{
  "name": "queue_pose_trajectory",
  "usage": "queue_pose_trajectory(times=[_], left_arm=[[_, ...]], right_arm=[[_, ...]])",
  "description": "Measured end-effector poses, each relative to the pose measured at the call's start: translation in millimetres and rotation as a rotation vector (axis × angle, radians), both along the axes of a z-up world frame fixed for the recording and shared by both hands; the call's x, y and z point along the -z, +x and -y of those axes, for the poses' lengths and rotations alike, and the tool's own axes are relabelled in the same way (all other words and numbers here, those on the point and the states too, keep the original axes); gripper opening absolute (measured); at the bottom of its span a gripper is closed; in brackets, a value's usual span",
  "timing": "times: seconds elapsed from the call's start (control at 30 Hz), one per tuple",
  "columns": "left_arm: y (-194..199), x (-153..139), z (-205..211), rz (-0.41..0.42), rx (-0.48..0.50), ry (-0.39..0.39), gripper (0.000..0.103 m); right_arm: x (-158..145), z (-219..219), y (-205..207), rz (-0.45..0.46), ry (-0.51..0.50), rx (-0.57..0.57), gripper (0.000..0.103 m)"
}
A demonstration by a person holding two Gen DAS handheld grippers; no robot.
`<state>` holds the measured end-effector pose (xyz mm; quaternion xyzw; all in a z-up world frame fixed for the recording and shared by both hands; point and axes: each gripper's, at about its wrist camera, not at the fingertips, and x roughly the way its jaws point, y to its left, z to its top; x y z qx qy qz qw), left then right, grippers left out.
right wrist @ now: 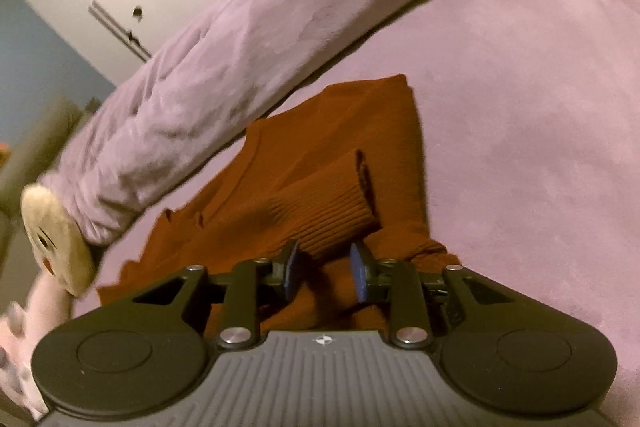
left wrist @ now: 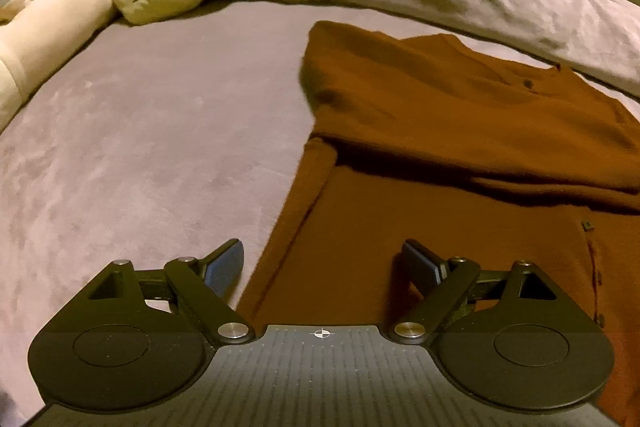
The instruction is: Fold small clothes
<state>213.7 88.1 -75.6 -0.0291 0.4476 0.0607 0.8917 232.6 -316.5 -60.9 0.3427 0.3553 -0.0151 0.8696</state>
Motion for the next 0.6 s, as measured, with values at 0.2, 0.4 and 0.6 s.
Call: queue_pose_trajectory(times=[0.2,0.4,0.6], left_arm=[[2,0,1,0.009,-0.002,-0.014,0.092],[3,3,4,-0.006,-0.002,-0.022,0.092],[6,-4,5,0.016,0.015,-0.001,0.092]], right_arm=[[1,9,-2,-0.020,0.072,0.060,0.027],[12,10,3,-0.002,0.166,0.095,0.039],[3,0,23,0.022,0.091,0.052,0.008]])
